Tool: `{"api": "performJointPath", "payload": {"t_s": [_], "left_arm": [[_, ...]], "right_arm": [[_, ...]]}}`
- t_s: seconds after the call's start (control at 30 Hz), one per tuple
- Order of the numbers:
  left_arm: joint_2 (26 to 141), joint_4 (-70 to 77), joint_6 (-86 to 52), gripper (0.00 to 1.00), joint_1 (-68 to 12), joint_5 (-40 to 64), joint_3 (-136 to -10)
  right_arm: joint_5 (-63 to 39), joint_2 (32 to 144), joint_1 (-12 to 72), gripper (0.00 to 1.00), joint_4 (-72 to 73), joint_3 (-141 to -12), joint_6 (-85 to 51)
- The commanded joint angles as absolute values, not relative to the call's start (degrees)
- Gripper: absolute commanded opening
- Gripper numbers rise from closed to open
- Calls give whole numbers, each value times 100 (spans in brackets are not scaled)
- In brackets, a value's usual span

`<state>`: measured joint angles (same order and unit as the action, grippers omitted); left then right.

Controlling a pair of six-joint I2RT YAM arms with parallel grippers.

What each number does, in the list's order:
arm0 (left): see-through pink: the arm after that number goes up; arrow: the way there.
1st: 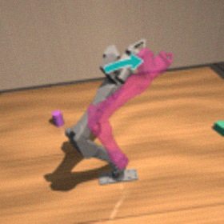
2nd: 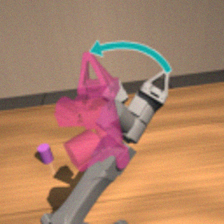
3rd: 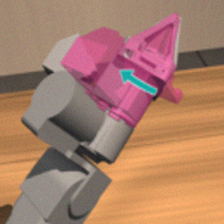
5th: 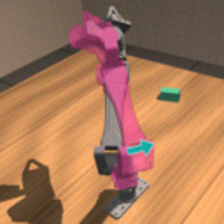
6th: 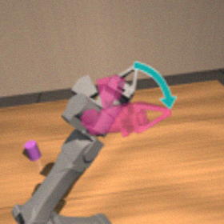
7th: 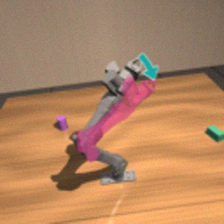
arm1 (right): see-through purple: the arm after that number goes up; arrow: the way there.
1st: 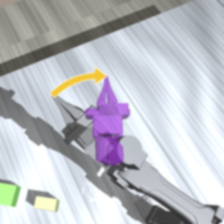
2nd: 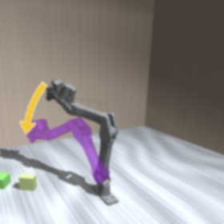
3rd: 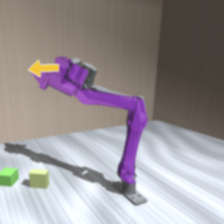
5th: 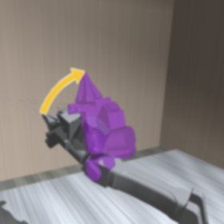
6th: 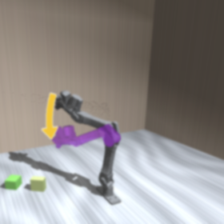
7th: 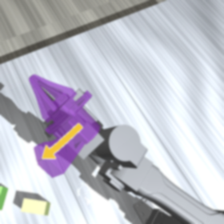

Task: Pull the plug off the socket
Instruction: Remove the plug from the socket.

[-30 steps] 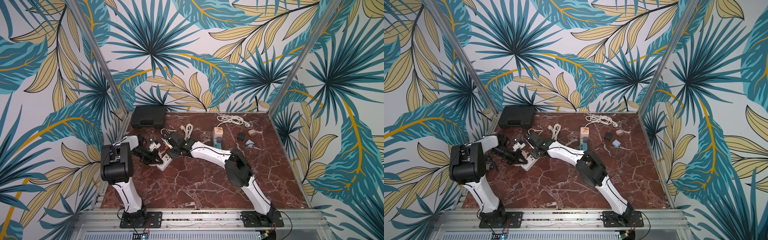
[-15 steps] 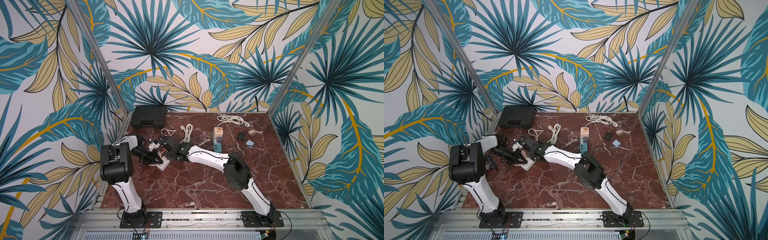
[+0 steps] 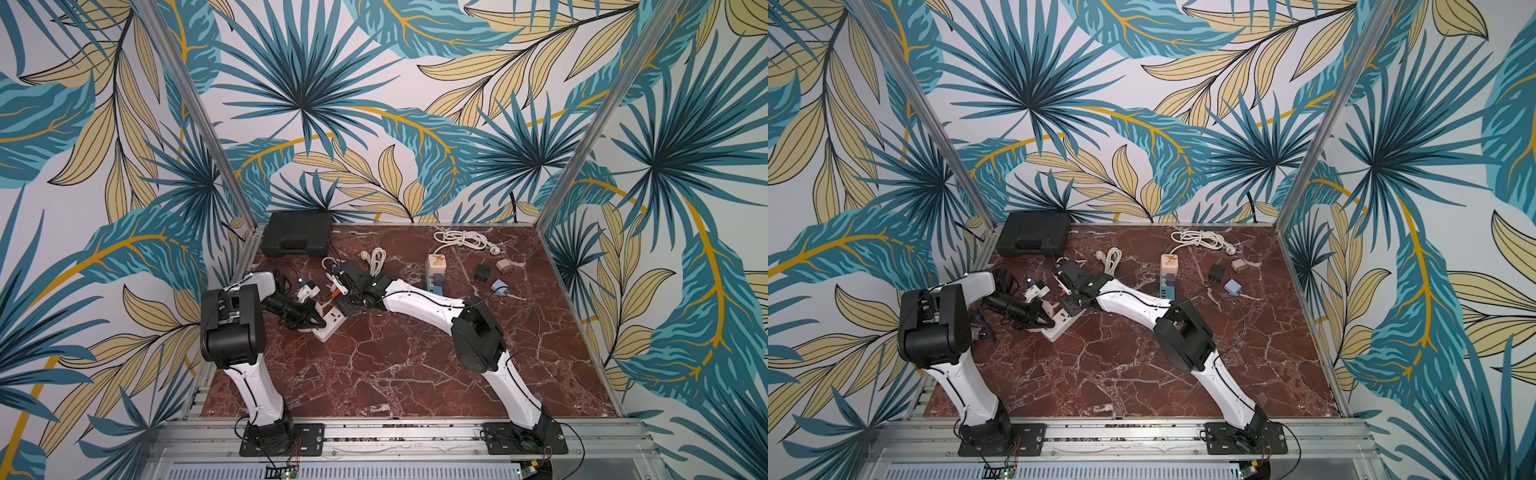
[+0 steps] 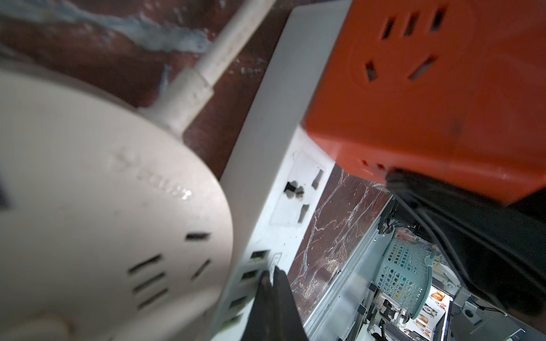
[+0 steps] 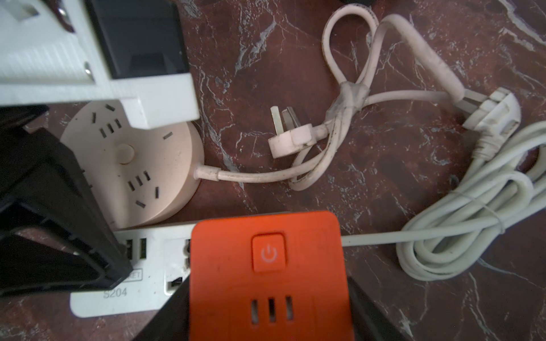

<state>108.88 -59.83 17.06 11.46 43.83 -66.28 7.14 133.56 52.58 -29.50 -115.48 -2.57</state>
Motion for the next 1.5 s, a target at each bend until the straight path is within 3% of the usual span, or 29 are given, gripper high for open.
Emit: {"api": "performJointPath", "payload": {"t_s": [0.0, 0.17, 0.3, 0.7, 1.1, 1.47], "left_arm": [[11187, -5463, 1705, 0, 1213, 3527, -6427], [11177, -5458, 1706, 0, 1214, 3542, -6425], [11180, -5449, 1694, 0, 1217, 3536, -6416], [11179, -5458, 1696, 0, 1227, 3564, -6415], [11018, -5475, 1778, 0, 1229, 3744, -6390], [9546, -6285, 2884, 1, 1222, 5219, -6558]], "right_arm": [[988, 13356, 5504, 0, -2669, -11799, -155], [1929, 13554, 5829, 0, -2620, -11803, 435], [1996, 13592, 5864, 0, -2567, -11820, 402], [297, 13503, 5343, 0, -3315, -12459, -627], [1761, 13096, 5603, 0, -3147, -11951, -502], [982, 12244, 4250, 0, -5257, -11887, -1390]]}}
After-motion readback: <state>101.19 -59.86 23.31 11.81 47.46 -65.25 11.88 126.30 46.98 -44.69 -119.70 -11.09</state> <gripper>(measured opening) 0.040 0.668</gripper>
